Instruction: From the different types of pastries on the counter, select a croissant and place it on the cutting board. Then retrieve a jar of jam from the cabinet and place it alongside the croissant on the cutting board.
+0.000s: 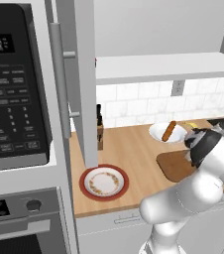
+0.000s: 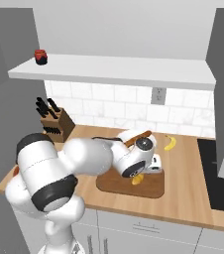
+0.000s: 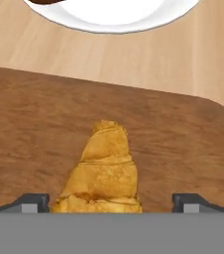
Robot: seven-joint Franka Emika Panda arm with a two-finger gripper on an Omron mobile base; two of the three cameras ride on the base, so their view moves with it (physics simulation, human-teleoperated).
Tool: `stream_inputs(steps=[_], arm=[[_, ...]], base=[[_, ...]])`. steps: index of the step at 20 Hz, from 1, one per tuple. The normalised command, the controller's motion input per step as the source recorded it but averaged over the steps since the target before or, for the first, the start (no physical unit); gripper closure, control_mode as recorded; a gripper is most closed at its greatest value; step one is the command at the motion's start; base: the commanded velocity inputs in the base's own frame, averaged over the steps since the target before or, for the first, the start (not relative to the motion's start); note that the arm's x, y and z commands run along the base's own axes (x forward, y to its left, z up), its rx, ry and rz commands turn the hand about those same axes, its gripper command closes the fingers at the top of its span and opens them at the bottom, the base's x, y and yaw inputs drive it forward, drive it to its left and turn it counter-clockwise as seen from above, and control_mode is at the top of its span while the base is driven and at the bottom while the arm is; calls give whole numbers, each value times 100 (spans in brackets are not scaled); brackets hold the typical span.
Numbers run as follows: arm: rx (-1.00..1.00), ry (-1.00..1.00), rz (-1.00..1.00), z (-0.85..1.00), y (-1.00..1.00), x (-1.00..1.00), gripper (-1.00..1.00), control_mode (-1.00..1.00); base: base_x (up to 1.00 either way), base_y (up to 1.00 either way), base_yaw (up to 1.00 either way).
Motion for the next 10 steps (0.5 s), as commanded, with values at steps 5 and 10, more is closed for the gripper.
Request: stream_inputs(steps=[5,10], arm=[[-5,0,0,61,4,-9,-100,-100],[-14,1,0,35,52,-16,-100,-100]], base=[[0,0,0],[0,0,0]])
